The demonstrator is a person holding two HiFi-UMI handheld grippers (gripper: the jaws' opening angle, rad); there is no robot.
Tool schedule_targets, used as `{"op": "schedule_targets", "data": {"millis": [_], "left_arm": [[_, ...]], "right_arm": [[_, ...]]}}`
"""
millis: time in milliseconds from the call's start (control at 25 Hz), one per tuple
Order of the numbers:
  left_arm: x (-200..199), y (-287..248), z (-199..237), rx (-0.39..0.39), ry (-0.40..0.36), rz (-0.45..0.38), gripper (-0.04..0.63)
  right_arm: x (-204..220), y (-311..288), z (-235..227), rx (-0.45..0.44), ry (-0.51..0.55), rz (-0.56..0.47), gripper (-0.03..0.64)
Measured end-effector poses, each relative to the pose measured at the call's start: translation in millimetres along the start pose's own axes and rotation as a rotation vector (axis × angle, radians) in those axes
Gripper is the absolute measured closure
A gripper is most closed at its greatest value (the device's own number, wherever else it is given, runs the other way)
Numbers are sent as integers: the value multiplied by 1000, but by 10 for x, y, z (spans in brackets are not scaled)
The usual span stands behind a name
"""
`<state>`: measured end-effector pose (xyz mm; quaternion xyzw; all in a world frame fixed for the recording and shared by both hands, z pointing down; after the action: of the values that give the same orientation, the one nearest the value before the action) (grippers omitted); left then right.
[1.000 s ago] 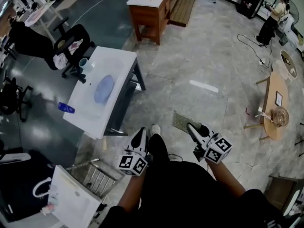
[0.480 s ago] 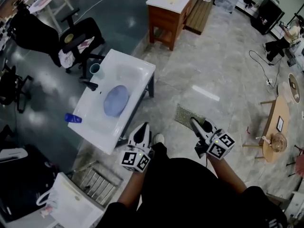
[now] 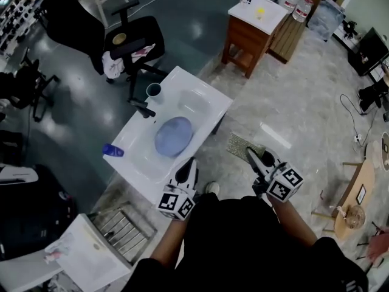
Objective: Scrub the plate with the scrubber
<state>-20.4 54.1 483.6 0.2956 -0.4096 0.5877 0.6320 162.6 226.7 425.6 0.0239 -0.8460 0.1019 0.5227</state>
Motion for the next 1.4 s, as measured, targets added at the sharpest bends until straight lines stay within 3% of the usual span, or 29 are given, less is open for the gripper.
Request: {"op": "schedule_targets", "data": {"millis": [280,560,800,960,1160,1400], "left_arm": [[-88,229,299,-155,37,-55,591],[-28,354,602,-333,94,-77,591],[-140,182,837,-510,91,-90,591],[-215,-92,965,-590,94,-76,591],[-344,-337,1147,-675,162,-117,591],[-360,-400,1250,-800,186,-122,591]], "right_arm": [[72,-485,-27,-71,5,125,555],[108,-1212,-162,-203,-35,199,555],[18,-1974,-441,-349,-64,269,555],[-196,-2493,-702,-444,-33,257,555],[-266,-2941,-990,-508,-48,326,555],[-70,-3201,-1108,-584,-69,437,555]]}}
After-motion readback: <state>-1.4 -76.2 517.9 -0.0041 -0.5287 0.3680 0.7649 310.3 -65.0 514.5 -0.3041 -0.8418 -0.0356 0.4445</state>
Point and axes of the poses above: the fingertips, and each gripper's own axes: y backward along the fingers, z to its left, x out of its underside, the point moved 6 cm from there along y, backward along the fingers
